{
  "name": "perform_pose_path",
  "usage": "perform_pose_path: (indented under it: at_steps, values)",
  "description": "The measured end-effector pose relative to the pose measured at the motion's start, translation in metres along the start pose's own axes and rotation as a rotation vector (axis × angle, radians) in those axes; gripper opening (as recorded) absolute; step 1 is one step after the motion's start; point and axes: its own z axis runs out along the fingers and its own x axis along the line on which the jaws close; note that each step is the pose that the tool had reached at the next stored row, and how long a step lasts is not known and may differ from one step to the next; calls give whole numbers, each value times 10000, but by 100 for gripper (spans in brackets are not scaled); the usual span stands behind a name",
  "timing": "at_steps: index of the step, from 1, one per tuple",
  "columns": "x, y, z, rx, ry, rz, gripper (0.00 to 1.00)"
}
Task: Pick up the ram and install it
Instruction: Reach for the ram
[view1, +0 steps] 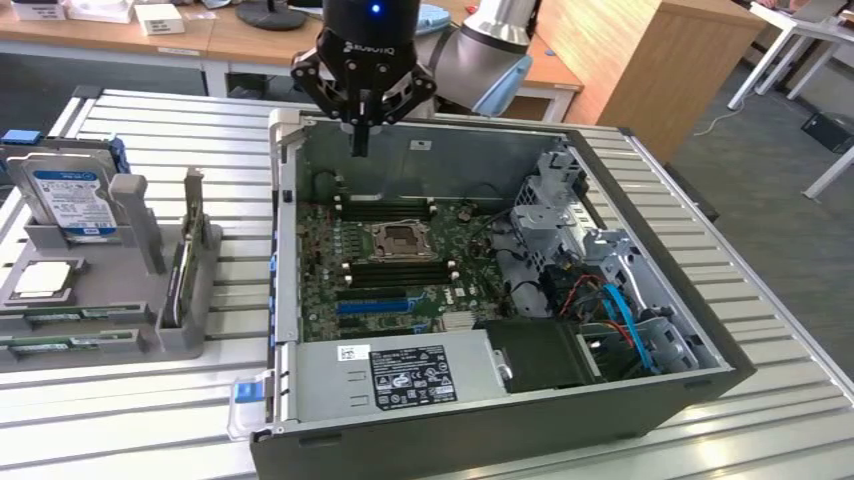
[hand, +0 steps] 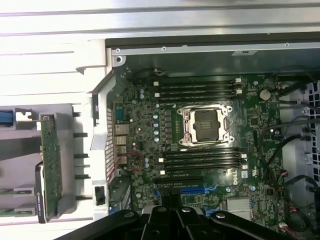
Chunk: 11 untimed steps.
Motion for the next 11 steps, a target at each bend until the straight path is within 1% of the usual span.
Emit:
perform_pose_path:
  at_steps: [5,11]
  values:
    - [76,-6,0,2,20,0,11]
    - [194,-15,0,4,61,3,11]
